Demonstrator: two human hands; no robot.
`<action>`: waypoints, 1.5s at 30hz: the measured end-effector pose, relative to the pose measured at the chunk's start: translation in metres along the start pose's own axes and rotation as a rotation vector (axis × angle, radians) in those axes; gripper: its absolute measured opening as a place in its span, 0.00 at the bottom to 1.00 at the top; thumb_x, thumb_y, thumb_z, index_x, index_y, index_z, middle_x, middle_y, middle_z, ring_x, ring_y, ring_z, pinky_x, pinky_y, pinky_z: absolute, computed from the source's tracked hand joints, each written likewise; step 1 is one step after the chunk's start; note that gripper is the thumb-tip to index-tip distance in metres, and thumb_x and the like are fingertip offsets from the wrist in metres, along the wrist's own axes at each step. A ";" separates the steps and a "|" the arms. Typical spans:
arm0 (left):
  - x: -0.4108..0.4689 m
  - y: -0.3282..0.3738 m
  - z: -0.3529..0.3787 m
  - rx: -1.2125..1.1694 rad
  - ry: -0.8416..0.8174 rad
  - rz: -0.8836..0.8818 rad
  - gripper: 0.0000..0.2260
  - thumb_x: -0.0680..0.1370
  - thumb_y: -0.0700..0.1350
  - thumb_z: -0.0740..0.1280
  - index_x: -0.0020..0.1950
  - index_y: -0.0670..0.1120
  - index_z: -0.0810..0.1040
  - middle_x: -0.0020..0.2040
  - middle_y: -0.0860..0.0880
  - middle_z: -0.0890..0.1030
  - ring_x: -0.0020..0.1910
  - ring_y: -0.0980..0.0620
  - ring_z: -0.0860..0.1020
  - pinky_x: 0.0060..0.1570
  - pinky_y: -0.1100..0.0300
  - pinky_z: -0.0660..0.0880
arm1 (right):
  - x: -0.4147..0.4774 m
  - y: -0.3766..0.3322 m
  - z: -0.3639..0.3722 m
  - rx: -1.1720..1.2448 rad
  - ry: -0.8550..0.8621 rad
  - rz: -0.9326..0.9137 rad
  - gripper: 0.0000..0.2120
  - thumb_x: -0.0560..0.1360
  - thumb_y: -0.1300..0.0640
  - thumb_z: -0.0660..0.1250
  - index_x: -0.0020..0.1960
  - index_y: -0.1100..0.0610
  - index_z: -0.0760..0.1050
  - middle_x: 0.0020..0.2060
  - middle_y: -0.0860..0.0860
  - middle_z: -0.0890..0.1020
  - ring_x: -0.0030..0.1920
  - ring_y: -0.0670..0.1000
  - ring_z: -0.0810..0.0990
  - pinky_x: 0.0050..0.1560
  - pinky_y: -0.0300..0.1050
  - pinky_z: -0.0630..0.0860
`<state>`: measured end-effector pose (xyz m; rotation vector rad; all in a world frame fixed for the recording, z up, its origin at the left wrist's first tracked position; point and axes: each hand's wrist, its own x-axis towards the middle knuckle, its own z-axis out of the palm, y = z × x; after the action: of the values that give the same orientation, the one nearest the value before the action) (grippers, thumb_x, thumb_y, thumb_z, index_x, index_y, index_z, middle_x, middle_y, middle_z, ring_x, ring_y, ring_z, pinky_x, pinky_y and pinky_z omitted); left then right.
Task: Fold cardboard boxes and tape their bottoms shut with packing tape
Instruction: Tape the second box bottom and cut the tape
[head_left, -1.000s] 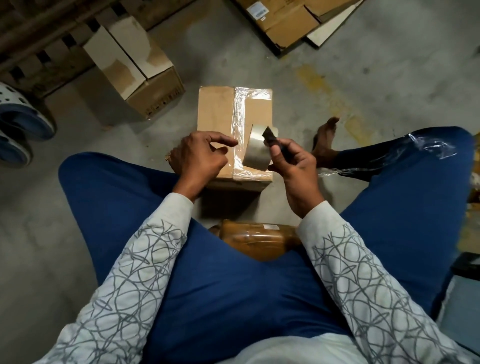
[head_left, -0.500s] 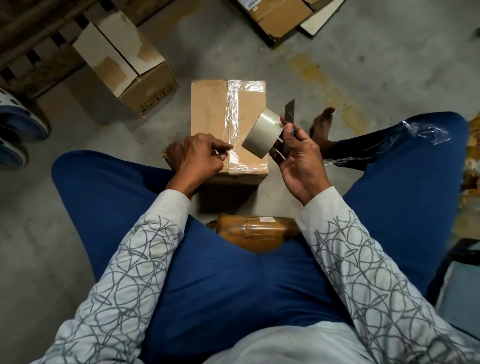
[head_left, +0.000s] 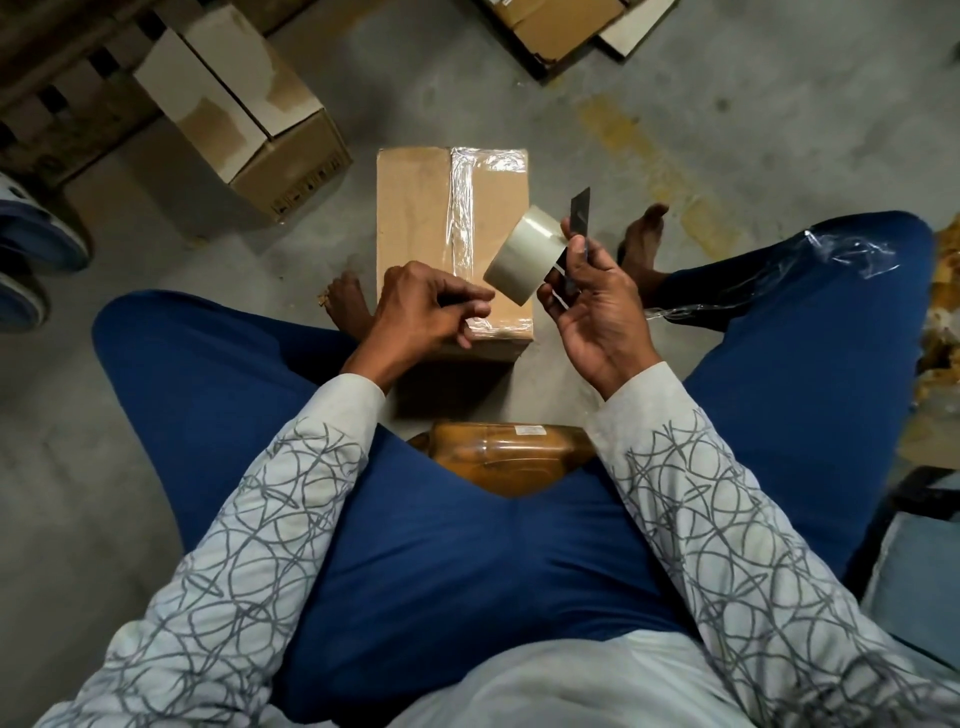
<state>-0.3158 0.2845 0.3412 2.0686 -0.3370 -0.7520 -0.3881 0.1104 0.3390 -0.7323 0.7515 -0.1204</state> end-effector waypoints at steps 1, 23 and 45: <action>0.000 0.000 0.002 -0.065 -0.028 -0.017 0.08 0.79 0.41 0.70 0.55 0.40 0.84 0.43 0.43 0.86 0.38 0.46 0.86 0.42 0.51 0.84 | 0.001 0.000 0.000 -0.001 0.003 0.003 0.09 0.82 0.58 0.63 0.59 0.53 0.79 0.58 0.52 0.81 0.55 0.51 0.80 0.48 0.42 0.75; 0.024 -0.010 0.017 -0.147 0.159 -0.200 0.12 0.69 0.51 0.79 0.38 0.42 0.84 0.32 0.45 0.84 0.32 0.50 0.85 0.35 0.60 0.82 | 0.019 0.012 -0.011 -0.554 0.195 -0.118 0.07 0.81 0.59 0.66 0.51 0.50 0.81 0.50 0.51 0.82 0.50 0.52 0.80 0.47 0.46 0.79; 0.288 -0.011 0.133 0.212 0.156 -0.055 0.10 0.81 0.44 0.66 0.49 0.40 0.85 0.47 0.42 0.86 0.49 0.43 0.84 0.51 0.52 0.79 | 0.278 0.014 -0.085 -1.081 0.595 0.162 0.18 0.78 0.64 0.63 0.65 0.56 0.81 0.61 0.59 0.82 0.64 0.60 0.78 0.63 0.45 0.71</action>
<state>-0.1750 0.0619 0.1652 2.3289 -0.2830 -0.6030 -0.2418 -0.0244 0.1266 -1.6920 1.4668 0.2572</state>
